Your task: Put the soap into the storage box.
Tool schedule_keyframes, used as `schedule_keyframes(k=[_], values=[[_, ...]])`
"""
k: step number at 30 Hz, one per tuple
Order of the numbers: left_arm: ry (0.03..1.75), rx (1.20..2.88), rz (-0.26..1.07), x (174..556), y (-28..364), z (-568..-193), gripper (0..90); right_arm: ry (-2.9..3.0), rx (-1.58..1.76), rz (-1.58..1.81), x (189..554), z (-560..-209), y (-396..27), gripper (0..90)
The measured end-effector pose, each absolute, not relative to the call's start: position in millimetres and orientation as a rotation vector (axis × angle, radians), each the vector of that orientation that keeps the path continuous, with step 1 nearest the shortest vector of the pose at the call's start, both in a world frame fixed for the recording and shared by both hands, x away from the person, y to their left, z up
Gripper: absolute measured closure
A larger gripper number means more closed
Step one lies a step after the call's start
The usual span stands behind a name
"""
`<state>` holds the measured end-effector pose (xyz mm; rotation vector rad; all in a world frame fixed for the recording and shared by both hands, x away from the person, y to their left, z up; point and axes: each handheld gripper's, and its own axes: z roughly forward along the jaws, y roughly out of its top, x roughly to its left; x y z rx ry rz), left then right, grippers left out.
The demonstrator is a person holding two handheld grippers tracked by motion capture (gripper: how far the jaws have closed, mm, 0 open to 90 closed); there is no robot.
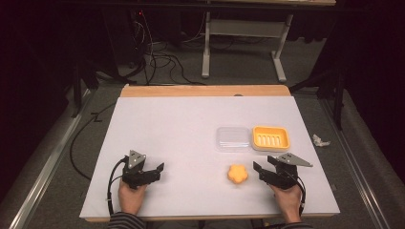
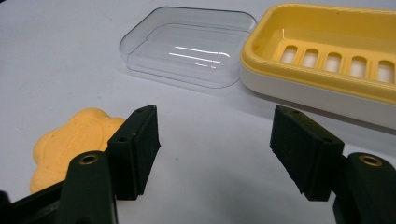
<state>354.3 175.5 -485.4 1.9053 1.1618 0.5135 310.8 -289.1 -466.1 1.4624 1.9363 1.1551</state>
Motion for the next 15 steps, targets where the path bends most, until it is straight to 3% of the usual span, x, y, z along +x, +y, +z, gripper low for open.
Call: schedule_keyframes(k=[15], values=[[1.167,1.905,0.516,354.1,175.2,-485.4,20.2,1.985,1.427,1.144,292.0,-454.8,-268.3,33.2]])
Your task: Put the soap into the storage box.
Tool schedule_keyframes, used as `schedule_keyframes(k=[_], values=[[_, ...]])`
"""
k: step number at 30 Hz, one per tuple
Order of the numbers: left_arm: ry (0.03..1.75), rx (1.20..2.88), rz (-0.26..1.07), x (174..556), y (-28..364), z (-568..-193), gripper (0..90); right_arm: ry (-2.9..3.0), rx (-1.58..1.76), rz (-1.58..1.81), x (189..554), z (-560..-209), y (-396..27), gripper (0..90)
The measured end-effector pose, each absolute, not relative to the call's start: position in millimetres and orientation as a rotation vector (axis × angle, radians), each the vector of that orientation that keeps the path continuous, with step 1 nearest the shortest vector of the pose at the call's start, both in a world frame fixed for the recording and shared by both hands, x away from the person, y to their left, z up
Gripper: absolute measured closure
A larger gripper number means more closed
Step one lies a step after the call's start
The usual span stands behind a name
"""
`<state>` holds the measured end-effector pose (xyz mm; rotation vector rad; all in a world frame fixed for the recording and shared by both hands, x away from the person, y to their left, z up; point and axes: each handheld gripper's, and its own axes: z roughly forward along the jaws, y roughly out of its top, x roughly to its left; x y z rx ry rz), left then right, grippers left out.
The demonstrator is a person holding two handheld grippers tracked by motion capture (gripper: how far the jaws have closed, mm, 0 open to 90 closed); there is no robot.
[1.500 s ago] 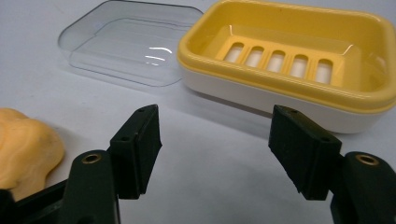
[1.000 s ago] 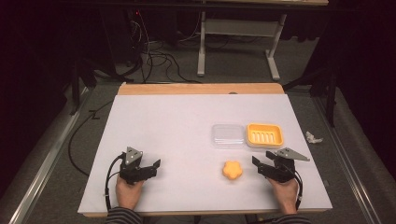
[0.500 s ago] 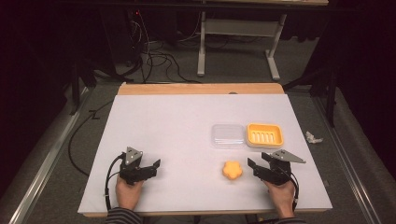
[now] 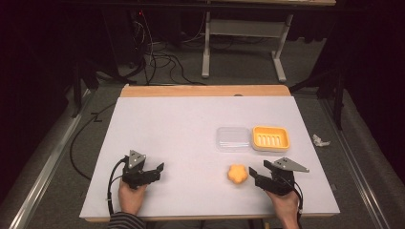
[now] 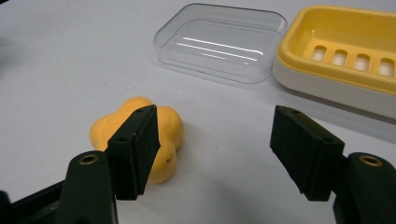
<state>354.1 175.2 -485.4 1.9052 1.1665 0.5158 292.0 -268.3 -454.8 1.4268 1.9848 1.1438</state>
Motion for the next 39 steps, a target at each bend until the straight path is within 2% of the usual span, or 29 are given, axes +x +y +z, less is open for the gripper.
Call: schedule_keyframes(k=[23,30,39], values=[[1.172,1.901,0.514,354.1,175.5,-485.3,20.1,2.149,1.310,1.071,296.2,-453.7,-224.7,29.1],[1.170,1.902,0.513,354.0,175.7,-485.2,20.1,2.208,1.313,1.001,304.0,-458.4,-215.4,22.7],[1.170,1.901,0.514,354.1,175.6,-485.3,20.1,2.259,1.313,0.942,311.0,-464.3,-207.6,18.6]])
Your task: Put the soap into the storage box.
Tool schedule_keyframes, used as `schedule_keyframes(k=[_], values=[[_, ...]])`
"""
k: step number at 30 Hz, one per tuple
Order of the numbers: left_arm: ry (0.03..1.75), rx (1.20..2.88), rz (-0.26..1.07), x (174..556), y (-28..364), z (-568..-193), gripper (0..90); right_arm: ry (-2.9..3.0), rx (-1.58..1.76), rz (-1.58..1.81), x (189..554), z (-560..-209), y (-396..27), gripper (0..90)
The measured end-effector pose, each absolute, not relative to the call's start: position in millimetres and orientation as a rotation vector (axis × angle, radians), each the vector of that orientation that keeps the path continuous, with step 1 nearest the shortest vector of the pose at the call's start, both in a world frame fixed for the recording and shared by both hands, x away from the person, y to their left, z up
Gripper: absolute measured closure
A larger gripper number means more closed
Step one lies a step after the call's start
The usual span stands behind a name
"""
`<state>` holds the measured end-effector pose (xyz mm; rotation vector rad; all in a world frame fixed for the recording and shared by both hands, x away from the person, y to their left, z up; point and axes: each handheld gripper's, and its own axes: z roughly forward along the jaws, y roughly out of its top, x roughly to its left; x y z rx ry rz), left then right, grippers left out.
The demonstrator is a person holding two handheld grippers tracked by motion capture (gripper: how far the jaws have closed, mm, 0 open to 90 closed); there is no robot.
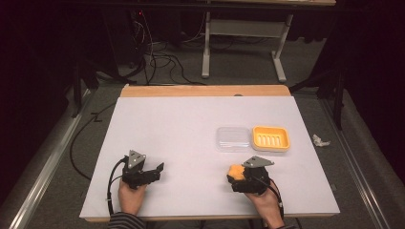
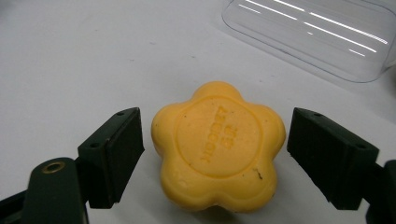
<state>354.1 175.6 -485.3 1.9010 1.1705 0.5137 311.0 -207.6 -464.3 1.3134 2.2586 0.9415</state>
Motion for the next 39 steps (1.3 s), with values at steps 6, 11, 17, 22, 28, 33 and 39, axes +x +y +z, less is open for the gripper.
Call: schedule_keyframes(k=[6,11,17,22,28,33,39], values=[[1.172,1.902,0.513,354.3,175.5,-485.3,20.1,2.287,1.300,0.904,313.6,-467.4,-203.2,18.1],[1.172,1.903,0.513,354.3,175.5,-485.3,20.1,2.303,1.289,0.863,316.2,-471.4,-200.2,18.9],[1.171,1.903,0.512,354.6,175.5,-485.5,20.1,2.291,1.285,0.835,316.3,-473.8,-198.5,23.3],[1.171,1.904,0.513,354.4,175.5,-485.4,20.1,2.300,1.284,0.843,316.7,-475.6,-200.7,24.2],[1.172,1.904,0.513,354.3,175.5,-485.3,20.1,2.306,1.266,0.858,317.0,-476.0,-202.2,24.9],[1.169,1.902,0.514,354.1,175.4,-485.4,20.0,2.316,1.252,0.862,317.7,-475.5,-203.1,25.1],[1.171,1.902,0.513,354.2,175.5,-485.3,19.9,2.318,1.257,0.865,317.1,-473.3,-204.1,25.3]])
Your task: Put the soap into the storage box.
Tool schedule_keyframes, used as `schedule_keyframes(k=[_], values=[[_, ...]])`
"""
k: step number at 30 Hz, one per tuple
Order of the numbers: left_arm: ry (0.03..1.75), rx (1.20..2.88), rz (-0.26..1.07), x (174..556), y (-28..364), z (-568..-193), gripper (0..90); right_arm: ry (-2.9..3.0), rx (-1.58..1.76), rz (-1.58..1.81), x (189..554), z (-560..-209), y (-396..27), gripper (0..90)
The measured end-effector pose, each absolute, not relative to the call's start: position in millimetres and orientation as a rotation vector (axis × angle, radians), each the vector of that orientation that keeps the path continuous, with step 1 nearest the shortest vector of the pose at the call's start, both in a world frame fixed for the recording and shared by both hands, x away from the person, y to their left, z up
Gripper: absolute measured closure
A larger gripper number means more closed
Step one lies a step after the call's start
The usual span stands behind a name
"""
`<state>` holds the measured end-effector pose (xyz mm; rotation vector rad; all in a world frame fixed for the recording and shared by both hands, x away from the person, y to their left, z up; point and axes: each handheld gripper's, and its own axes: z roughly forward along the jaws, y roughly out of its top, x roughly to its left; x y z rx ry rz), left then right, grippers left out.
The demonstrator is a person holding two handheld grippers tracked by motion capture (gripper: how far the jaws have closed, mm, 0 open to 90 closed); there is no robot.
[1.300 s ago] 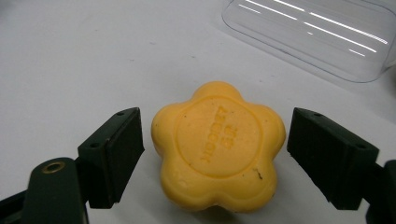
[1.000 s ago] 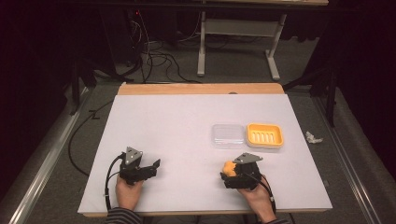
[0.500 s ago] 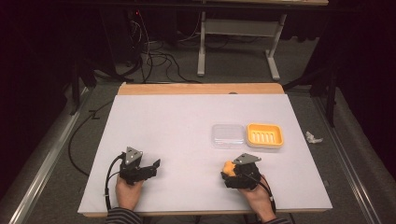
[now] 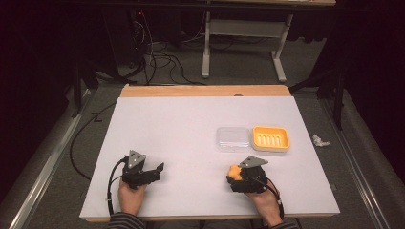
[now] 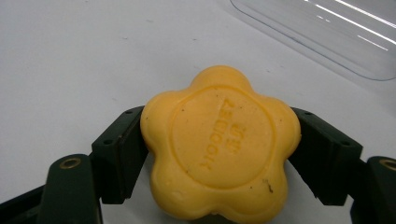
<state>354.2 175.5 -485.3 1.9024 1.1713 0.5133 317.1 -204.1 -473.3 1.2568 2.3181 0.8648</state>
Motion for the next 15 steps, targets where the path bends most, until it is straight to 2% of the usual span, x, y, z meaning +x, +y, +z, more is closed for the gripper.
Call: schedule_keyframes(k=[15], values=[[1.171,1.902,0.515,354.2,175.7,-485.3,19.8,2.305,1.244,0.891,318.8,-460.9,-214.3,25.5]])
